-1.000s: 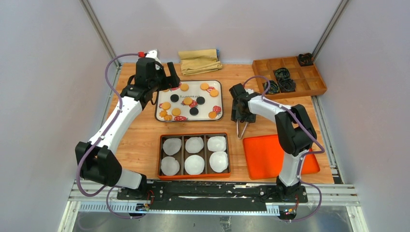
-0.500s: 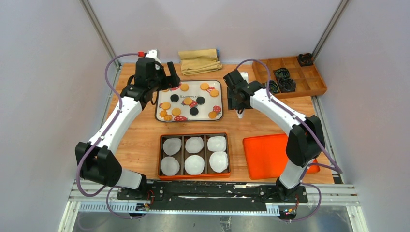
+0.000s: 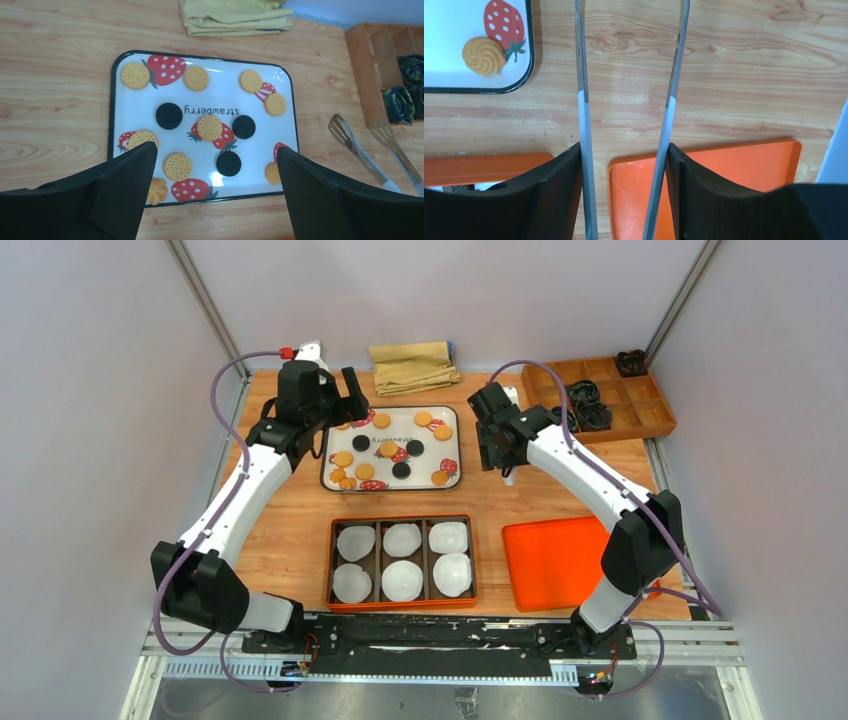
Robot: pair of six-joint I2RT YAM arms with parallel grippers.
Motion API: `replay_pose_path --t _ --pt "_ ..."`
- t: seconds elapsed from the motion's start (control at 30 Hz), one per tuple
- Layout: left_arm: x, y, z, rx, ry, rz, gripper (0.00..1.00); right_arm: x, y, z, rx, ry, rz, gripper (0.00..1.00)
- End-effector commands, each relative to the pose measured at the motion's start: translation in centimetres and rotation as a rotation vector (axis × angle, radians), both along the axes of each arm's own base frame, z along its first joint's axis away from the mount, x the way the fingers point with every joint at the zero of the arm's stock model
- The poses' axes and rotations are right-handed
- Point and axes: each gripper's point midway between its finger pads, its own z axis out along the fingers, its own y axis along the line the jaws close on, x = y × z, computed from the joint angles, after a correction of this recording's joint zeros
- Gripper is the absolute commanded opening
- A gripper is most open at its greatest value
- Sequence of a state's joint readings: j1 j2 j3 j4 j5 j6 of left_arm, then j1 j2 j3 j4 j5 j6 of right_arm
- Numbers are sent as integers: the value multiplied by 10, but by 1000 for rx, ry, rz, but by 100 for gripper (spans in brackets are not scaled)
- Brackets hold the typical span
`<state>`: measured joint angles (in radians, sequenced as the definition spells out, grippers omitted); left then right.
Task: Pack the cookies
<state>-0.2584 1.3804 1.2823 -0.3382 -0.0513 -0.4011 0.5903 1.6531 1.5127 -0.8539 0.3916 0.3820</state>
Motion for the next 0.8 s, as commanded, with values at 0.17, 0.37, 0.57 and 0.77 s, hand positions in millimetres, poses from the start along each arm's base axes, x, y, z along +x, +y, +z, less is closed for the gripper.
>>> replay_pose_path --t 0.17,0.37,0.57,0.77 --pt "-4 32 -1 117 -6 166 98 -3 42 40 163 -106 271 57" --pt "-2 21 -1 92 -13 136 98 -9 51 41 227 -159 360 57" --pt "-3 17 -2 97 -15 134 98 -14 74 36 319 -207 503 59" --pt "-8 23 5 114 -32 153 98 -17 96 26 390 -170 569 61"
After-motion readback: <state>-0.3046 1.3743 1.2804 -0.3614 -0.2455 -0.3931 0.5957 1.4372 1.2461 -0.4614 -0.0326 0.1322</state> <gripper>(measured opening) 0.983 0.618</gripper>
